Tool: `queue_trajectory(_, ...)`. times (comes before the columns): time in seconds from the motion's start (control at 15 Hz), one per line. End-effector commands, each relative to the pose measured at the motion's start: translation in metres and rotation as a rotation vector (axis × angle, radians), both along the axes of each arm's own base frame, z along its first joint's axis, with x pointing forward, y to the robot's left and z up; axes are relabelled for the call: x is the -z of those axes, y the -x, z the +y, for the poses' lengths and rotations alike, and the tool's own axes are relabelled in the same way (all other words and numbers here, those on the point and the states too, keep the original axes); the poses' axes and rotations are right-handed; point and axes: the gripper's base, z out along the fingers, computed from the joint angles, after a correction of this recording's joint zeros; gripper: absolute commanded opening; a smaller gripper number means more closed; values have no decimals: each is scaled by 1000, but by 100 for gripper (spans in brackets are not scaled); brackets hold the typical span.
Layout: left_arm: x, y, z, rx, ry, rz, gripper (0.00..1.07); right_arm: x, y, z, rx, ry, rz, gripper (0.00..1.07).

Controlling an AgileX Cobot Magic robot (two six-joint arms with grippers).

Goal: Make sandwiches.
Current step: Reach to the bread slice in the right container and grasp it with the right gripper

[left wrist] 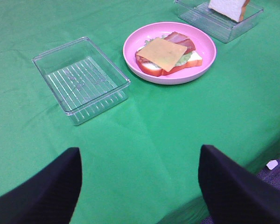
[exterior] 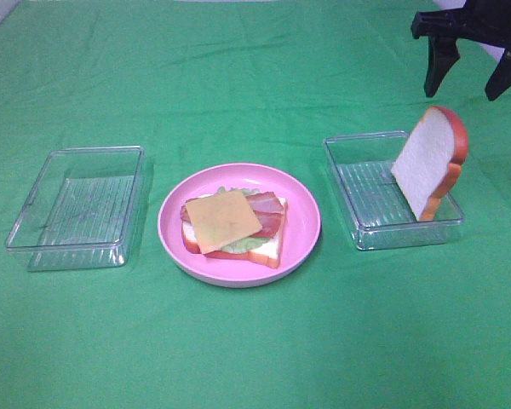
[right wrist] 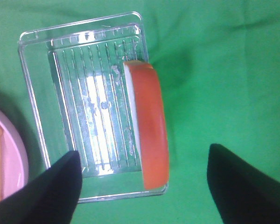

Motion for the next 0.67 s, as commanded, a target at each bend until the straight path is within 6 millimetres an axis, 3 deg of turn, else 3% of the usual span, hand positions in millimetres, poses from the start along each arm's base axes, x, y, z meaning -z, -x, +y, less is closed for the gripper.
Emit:
queue_trajectory(0.07,0,2,1,5,21,-21,68,22,-1,-5,-15,25,120,71)
queue_trajectory(0.4,0,2,1,5,21,-21,68,68,-13,-6,-34,62,219,71)
queue_trajectory(0.53,0,2,1,5,21,-21,68,75,-14,-6,-37,68,234,67)
queue_trajectory(0.67,0,2,1,5,21,-21,68,77,-15,-6,-39,68,226,45)
